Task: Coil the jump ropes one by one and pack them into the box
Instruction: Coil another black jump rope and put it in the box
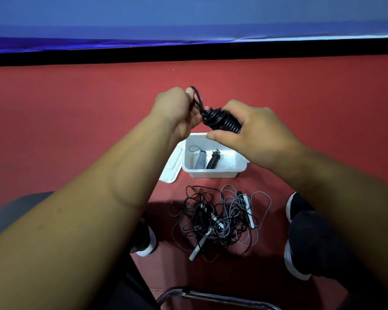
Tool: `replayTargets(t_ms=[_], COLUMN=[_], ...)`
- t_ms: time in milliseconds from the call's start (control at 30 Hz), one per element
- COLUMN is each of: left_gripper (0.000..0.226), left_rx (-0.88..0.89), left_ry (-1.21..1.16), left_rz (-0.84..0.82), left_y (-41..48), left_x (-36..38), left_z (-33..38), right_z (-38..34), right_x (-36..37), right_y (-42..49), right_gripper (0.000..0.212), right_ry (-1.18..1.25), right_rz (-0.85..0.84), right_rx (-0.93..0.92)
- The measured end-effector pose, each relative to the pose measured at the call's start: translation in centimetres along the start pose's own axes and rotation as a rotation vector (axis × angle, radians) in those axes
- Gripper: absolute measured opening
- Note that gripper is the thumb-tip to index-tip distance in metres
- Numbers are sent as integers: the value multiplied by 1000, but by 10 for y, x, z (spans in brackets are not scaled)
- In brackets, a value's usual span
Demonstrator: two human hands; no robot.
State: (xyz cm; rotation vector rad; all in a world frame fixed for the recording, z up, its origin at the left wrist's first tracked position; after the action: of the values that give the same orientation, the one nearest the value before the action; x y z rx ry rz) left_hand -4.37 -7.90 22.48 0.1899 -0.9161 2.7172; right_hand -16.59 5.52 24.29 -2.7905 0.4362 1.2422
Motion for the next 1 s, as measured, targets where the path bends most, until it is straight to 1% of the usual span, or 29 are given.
replayTargets(t_ms=[67, 200, 300, 367, 467, 567, 600, 667, 700, 733, 800, 867, 933, 1000], left_gripper=[22, 16, 13, 13, 20, 26, 25, 22, 19, 17, 18, 25, 29, 33], left_rx=[8, -46, -52, -66, -137, -196, -200, -201, -204, -212, -232, -223, -178, -85], left_ry=[52, 137, 205, 246, 182, 36, 12, 5, 4, 4, 54, 174, 269, 336], left_rz=[-17, -120, -139, -147, -152, -146, -138, -114, -105, -102, -104, -92, -70, -58], left_y=[3, 4, 6, 7, 9, 11, 13, 15, 15, 15, 16, 21, 27, 35], left_x=[3, 5, 5, 4, 2, 0, -1, -1, -1, 1, 8, 16, 25, 32], left_z=[0, -4, -8, -12, -19, -21, -21, -21, -21, -22, -25, -29, -28, -24], right_z=[6, 22, 33, 36, 43, 50, 52, 51, 51, 50, 48, 45, 44, 44], right_x=[0, 3, 8, 8, 7, 9, 10, 11, 12, 15, 20, 23, 24, 23], right_y=[0, -5, -8, -9, -6, -2, -1, 3, 5, 7, 12, 18, 24, 30], right_gripper=[44, 40, 49, 53, 48, 44, 40, 26, 23, 25, 30, 28, 23, 17], right_ry=[-3, 13, 38, 66, 148, 357, 439, 544, 565, 576, 603, 650, 688, 670], right_rz=[-3, -38, -101, -89, -29, 12, 24, 25, 12, -1, -4, 19, 46, 49], right_rx=[27, 90, 123, 144, 228, 352, 397, 439, 447, 462, 492, 521, 551, 544])
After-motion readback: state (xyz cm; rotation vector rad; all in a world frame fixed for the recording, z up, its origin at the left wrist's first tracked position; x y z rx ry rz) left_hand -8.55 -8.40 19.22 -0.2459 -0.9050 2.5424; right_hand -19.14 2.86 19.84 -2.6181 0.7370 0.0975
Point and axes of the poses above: each hand's wrist, its own y-axis towards the middle knuckle, its own x-axis out of the palm, z = x × y, the point moved 6 cm from there along y, towards the middle knuckle, and after that the axes turned 3 degrees about -x, right-handed, at the moved point
